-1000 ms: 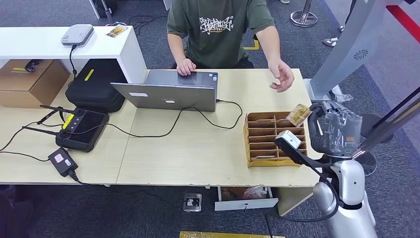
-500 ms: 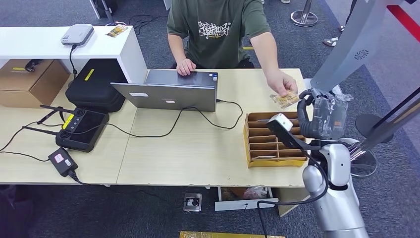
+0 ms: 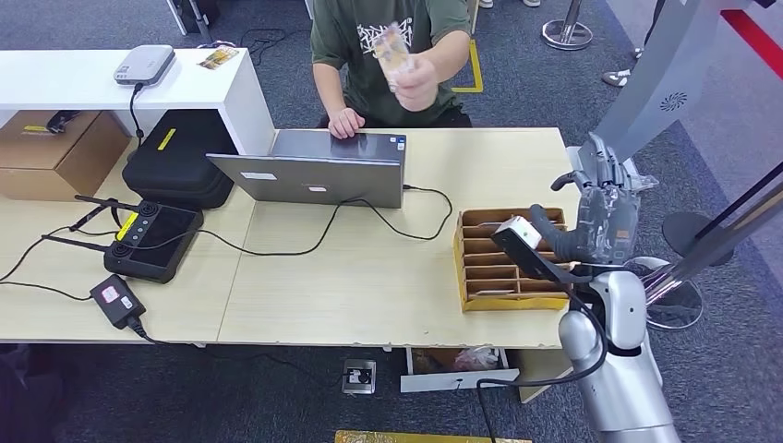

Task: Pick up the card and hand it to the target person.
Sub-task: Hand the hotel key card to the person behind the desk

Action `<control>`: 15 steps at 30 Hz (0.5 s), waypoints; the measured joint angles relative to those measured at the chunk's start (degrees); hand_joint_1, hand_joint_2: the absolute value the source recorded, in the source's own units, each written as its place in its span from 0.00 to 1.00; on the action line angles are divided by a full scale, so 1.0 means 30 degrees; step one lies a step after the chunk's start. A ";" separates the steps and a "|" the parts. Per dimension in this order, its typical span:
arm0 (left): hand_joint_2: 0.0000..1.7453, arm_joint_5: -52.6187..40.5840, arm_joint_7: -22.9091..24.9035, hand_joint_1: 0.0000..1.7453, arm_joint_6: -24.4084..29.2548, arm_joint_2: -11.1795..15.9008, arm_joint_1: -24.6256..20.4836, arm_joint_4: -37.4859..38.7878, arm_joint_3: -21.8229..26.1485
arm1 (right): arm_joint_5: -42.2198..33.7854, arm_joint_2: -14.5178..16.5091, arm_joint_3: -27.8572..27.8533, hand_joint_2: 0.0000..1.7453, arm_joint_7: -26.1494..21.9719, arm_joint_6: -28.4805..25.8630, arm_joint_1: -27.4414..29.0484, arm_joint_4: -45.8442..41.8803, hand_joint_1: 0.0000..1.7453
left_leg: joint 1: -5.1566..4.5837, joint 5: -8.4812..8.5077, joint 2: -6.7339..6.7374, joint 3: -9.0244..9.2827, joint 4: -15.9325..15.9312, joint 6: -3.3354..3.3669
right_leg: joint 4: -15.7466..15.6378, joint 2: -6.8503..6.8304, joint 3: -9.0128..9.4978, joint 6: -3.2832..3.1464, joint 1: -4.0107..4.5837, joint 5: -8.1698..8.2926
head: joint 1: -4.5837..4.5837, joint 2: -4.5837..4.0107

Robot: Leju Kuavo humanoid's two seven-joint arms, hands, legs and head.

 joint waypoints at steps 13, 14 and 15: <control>0.00 0.0228 0.0215 0.00 0.0000 0.0004 -0.0049 0.0002 -0.0007 | -0.4504 0.0733 0.0530 1.00 -0.1961 0.1350 0.2379 0.0002 0.00 | 0.0002 -0.0003 0.0001 -0.0001 -0.0003 0.0000 | 0.0000 0.0000 -0.0001 -0.0001 0.0002 -0.0002 | 0.0002 0.0000; 0.00 0.0248 0.0242 0.00 0.0000 0.0007 -0.0045 0.0002 -0.0007 | -0.5411 0.0817 0.0561 1.00 -0.2380 0.1780 0.2581 -0.0003 0.00 | 0.0002 -0.0003 0.0001 -0.0001 -0.0003 0.0001 | 0.0000 0.0000 -0.0002 -0.0001 0.0002 -0.0002 | 0.0002 0.0000; 0.00 0.0266 0.0280 0.00 0.0000 0.0018 -0.0041 0.0002 -0.0007 | -0.6320 0.0907 0.0587 1.00 -0.2799 0.2208 0.2779 -0.0011 0.00 | 0.0002 -0.0003 0.0001 -0.0001 -0.0003 0.0001 | 0.0000 0.0000 -0.0001 -0.0001 0.0002 -0.0002 | 0.0002 0.0000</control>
